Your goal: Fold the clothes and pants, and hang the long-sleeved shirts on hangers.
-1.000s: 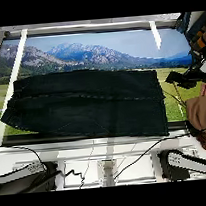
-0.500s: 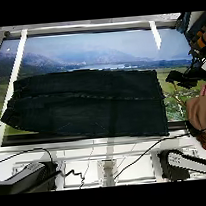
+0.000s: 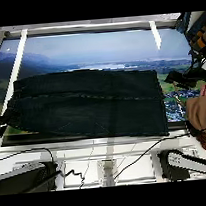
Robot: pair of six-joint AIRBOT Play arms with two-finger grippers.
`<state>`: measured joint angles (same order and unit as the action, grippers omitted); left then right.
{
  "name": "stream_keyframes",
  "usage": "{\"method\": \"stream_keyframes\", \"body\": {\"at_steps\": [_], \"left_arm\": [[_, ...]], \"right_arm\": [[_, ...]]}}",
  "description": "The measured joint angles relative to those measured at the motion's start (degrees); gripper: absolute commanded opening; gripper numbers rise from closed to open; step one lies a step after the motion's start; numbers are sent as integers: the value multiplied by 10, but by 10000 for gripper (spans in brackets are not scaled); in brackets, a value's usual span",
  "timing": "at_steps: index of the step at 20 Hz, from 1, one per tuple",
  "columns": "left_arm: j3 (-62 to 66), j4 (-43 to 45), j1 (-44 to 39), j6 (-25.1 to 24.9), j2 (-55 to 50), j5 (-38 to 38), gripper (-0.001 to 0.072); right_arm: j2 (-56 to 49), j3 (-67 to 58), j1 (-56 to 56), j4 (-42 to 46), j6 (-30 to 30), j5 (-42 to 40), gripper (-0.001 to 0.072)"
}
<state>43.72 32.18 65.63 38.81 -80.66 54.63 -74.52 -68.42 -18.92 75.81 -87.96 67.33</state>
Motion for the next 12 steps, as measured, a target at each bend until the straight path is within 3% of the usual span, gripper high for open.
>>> {"method": "stream_keyframes", "body": {"at_steps": [2, 4, 5, 7, 8, 10, 12], "left_arm": [[-1, -11, -22, -22, -15, -9, 684], [-1, -19, -43, -35, -23, -25, 550], [-1, -25, -52, -40, -26, -37, 442], [-2, -52, -65, -44, -29, -53, 51], [-1, -68, -68, -46, -30, -54, 60], [3, -89, -73, -52, -30, -50, 58], [7, -100, -78, -60, -24, -38, 58]], "right_arm": [[7, -4, 0, -19, 0, 2, 684], [19, -16, 0, -31, 0, 5, 680], [29, -23, 0, -35, 1, 6, 611], [60, -37, 0, -41, 3, 6, 338], [79, -41, 0, -42, 6, 7, 275], [122, -45, 0, -30, 13, 22, 36], [173, -41, 0, -14, 13, 46, 21]]}}
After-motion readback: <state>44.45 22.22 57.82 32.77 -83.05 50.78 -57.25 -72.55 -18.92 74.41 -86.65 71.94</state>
